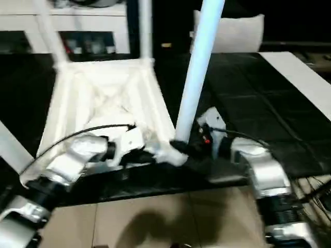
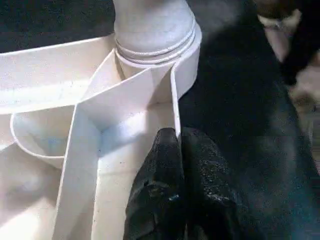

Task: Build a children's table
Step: Rotate leg to tighten

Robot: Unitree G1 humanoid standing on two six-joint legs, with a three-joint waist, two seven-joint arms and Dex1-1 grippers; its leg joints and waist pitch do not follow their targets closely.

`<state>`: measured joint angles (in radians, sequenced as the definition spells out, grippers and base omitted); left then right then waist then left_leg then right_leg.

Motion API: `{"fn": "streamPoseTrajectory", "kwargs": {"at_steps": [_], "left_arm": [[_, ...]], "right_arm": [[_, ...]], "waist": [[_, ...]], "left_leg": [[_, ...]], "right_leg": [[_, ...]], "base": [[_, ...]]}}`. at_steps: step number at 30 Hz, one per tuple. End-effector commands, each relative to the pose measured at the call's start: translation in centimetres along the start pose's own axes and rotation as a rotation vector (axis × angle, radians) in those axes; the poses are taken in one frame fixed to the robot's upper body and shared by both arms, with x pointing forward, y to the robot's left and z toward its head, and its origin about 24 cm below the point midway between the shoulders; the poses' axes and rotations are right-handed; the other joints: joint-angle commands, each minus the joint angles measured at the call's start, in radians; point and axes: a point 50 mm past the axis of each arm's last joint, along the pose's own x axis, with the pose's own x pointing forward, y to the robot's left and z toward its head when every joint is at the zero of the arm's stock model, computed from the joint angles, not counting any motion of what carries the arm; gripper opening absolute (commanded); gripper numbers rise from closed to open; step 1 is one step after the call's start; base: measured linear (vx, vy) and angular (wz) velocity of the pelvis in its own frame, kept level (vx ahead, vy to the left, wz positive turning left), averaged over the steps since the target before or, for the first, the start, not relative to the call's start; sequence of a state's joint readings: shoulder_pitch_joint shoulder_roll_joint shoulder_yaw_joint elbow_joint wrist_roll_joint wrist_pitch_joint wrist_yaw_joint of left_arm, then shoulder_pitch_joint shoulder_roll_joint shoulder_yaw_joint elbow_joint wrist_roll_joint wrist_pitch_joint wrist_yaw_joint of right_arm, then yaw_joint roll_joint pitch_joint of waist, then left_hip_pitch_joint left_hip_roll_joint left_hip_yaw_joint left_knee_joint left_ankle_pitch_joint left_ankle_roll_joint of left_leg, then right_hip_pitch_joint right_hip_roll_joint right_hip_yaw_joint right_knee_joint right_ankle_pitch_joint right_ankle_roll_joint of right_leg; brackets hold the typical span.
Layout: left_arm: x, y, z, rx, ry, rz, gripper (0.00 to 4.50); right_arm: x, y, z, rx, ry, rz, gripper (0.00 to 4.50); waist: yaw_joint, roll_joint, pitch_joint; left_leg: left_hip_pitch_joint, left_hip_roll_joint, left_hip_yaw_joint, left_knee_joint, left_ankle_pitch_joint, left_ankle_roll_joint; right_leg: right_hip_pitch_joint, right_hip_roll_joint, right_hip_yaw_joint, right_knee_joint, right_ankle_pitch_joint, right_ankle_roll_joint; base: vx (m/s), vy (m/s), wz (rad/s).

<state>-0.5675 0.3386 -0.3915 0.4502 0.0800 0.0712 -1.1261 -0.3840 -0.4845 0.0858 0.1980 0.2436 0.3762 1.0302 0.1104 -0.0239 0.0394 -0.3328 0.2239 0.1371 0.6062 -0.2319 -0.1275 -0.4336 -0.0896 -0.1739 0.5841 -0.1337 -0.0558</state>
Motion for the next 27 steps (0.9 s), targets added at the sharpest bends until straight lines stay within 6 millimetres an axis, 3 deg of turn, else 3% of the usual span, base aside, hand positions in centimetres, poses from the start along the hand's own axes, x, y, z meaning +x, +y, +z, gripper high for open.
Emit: {"fn": "streamPoseTrajectory", "kwargs": {"at_steps": [1,2,5,6,7,11,16,22,27], "left_arm": [[0.4,-0.3,0.8,0.095,0.015,-0.087,0.0],[0.1,-0.3,0.5,0.114,0.03,-0.116,0.0],[-0.5,-0.5,0.2,0.134,0.043,-0.176,0.0],[-0.6,-0.6,0.1,0.135,0.042,-0.195,0.0],[-0.7,-0.6,0.1,0.138,0.041,-0.208,0.0],[-1.3,-1.0,-0.1,0.167,0.049,-0.302,0.0],[-1.3,-1.2,-0.1,0.196,0.054,-0.345,0.0],[-1.3,-1.2,-0.1,0.2,0.051,-0.35,0.0],[-1.3,-1.2,-0.1,0.2,0.051,-0.351,0.0]], "right_arm": [[-0.3,0.4,0.1,-0.03,0.003,0.071,3.96],[-0.6,0.5,-0.1,-0.055,0.024,0.112,3.96],[-0.9,0.8,-0.4,-0.065,0.044,0.183,3.96],[-1.0,0.9,-0.4,-0.069,0.048,0.207,3.96],[-1.0,1.0,-0.5,-0.066,0.049,0.226,3.81],[-1.1,1.9,-0.6,-0.039,0.05,0.347,3.43],[-0.6,2.0,-1.0,-0.032,0.046,0.383,3.08],[-0.3,2.4,-1.1,0.001,0.042,0.43,2.45],[-0.4,2.5,-1.1,0.009,0.042,0.441,2.36]], "waist": [[-0.001,-0.002,-0.073],[0.0,-0.007,-0.073],[0.005,-0.006,-0.073],[0.005,-0.015,-0.073],[0.007,-0.011,-0.074],[0.008,-0.014,-0.073],[0.015,-0.008,-0.073],[0.025,-0.009,-0.075],[0.027,-0.011,-0.075]], "left_leg": [[-0.017,0.001,0.024,-0.06,-0.046,0.105],[-0.018,0.001,0.024,-0.06,-0.043,0.105],[-0.021,0.001,0.026,-0.06,-0.04,0.101],[-0.022,0.0,0.027,-0.059,-0.041,0.1],[-0.022,0.0,0.026,-0.06,-0.035,0.097],[-0.023,0.001,0.027,-0.06,-0.038,0.101],[-0.021,0.001,0.028,-0.06,-0.04,0.087],[-0.02,0.002,0.029,-0.06,-0.037,0.084],[-0.023,-0.001,0.029,-0.059,-0.033,0.077]], "right_leg": [[0.09,-0.05,0.06,-0.073,-0.332,-0.031],[0.09,-0.05,0.06,-0.072,-0.329,-0.032],[0.093,-0.053,0.061,-0.069,-0.325,-0.038],[0.093,-0.053,0.061,-0.07,-0.33,-0.033],[0.093,-0.054,0.061,-0.067,-0.334,-0.035],[0.092,-0.052,0.061,-0.069,-0.347,-0.028],[0.091,-0.054,0.06,-0.071,-0.361,-0.022],[0.091,-0.051,0.06,-0.069,-0.345,-0.025],[0.092,-0.051,0.059,-0.069,-0.347,-0.011]], "base": [[0.0,0.0,0.0],[0.0,0.0,0.0],[0.0,0.0,0.0],[0.0,0.0,0.0],[0.0,0.0,0.0],[0.0,0.0,0.0],[0.0,0.0,0.0],[0.0,0.0,0.0],[0.0,0.0,0.0]]}}
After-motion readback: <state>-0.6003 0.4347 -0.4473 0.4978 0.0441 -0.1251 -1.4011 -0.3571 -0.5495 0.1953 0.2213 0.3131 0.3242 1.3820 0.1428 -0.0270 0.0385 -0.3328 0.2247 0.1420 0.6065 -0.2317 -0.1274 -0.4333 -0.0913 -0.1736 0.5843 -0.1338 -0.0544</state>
